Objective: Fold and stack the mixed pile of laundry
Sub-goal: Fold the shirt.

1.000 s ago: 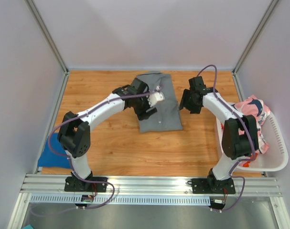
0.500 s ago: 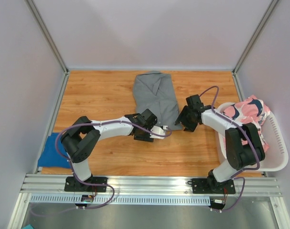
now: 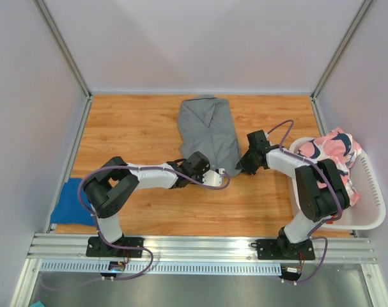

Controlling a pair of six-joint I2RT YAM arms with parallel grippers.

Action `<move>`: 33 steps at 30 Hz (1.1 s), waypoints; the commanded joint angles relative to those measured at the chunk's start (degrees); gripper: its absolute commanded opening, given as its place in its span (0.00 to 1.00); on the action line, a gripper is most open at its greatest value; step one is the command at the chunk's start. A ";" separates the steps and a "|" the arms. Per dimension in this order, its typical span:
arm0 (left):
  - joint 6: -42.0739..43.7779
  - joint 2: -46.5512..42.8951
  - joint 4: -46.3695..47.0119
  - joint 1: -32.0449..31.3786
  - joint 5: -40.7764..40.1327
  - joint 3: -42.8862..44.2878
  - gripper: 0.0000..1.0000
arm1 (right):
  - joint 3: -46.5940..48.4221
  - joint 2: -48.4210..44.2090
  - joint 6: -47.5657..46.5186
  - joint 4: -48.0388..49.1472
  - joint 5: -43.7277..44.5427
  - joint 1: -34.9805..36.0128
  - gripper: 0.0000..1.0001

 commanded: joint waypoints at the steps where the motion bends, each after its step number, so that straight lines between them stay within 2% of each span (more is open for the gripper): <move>1: -1.54 1.28 1.71 0.00 -0.33 -1.54 0.17 | -2.14 0.80 1.62 1.34 2.54 0.21 0.24; 2: -2.06 1.11 0.49 0.09 -0.42 -1.28 0.11 | -2.14 0.54 1.18 1.08 2.36 0.21 0.14; 3: -3.55 0.93 -0.57 0.35 -0.07 -0.23 0.00 | -2.22 0.01 0.66 0.30 2.36 0.21 0.11; 7: -8.39 -2.14 -9.80 2.81 3.44 3.47 0.00 | -2.05 -5.70 -3.12 -3.92 2.88 0.30 0.00; 11: -8.75 -7.67 -17.52 3.17 12.11 5.13 0.00 | -1.79 -11.32 -9.09 -12.61 2.36 0.56 0.00; 14: -10.41 -9.17 -27.63 3.17 18.09 7.85 0.00 | -1.96 -16.24 -11.39 -20.15 2.18 2.14 0.00; 17: -11.30 -12.50 -38.52 3.17 24.51 10.23 0.00 | -2.75 -21.69 -12.53 -27.91 -0.19 6.09 0.00; 20: -10.69 -16.71 -51.77 3.08 31.73 12.25 0.00 | -3.19 -25.91 -11.22 -35.20 -3.61 12.67 0.00; 23: -8.75 -21.21 -60.83 3.17 38.06 13.66 0.00 | -1.70 -29.34 -8.59 -42.93 -5.02 18.64 0.00; 28: -9.09 -27.10 -67.38 3.34 46.41 13.32 0.00 | 3.04 -34.09 -3.93 -50.85 -8.53 22.36 0.00; 32: -10.07 -28.16 -65.55 9.65 51.34 13.40 0.00 | 10.84 -30.43 -5.76 -51.13 -10.12 21.14 0.00; 33: -10.15 -27.99 -64.84 14.46 52.30 13.75 0.00 | 12.35 -29.01 -6.81 -50.61 -10.21 20.78 0.00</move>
